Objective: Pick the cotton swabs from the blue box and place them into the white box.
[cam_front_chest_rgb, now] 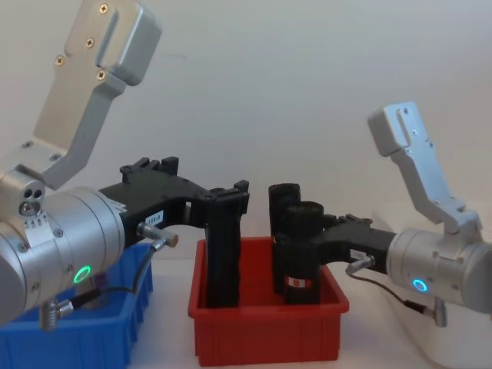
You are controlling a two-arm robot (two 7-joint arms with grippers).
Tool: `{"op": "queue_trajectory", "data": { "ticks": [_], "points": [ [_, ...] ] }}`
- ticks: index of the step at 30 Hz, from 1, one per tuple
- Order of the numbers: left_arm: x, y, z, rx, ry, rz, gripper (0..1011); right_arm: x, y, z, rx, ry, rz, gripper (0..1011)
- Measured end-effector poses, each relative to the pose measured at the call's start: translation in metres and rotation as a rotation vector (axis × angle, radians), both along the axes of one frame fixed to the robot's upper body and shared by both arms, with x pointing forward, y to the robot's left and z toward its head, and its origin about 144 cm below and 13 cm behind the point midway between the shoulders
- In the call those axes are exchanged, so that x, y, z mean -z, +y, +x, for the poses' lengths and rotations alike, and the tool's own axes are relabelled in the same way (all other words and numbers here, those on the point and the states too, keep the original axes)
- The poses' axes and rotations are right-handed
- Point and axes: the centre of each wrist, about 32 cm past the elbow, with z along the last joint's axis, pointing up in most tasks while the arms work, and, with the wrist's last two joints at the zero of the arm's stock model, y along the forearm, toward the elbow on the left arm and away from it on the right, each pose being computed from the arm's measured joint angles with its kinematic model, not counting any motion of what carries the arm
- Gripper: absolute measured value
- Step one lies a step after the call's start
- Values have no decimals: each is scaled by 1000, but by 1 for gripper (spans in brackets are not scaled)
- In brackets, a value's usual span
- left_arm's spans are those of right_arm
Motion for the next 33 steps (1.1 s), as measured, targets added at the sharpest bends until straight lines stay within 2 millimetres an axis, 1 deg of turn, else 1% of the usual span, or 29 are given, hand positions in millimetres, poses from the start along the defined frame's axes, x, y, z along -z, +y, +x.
{"op": "queue_trajectory", "data": {
  "ticks": [5,6,8,9,10,11,12,13,14,15,16,19,25,27,33],
  "points": [
    [0,0,0,0,0,0,1004,2,5,8,-15,6,-4,980],
    [0,0,0,0,0,0,1004,2,6,10,-17,8,-5,945],
    [0,0,0,0,0,0,1004,2,8,12,-22,8,-6,918],
    [0,0,0,0,0,0,1004,3,8,13,-23,8,-7,869],
    [0,0,0,0,0,0,1004,3,9,14,-24,9,-7,850],
    [0,0,0,0,0,0,1004,3,10,15,-27,7,-7,797],
    [0,0,0,0,0,0,1004,3,10,16,-28,6,-7,785],
    [0,0,0,0,0,0,1004,2,11,17,-30,5,-8,745],
    [0,0,0,0,0,0,1004,2,11,17,-31,4,-7,745],
    [0,0,0,0,0,0,1004,2,12,18,-33,3,-7,685],
    [0,0,0,0,0,0,1004,2,12,18,-34,2,-7,667],
    [0,0,0,0,0,0,1004,0,13,18,-37,-3,-7,568],
    [0,0,0,0,0,0,1004,-6,14,16,-42,-26,6,518],
    [0,0,0,0,0,0,1004,-7,13,14,-42,-30,10,513],
    [0,0,0,0,0,0,1004,-18,12,7,-30,-64,36,499]
  ]
}}
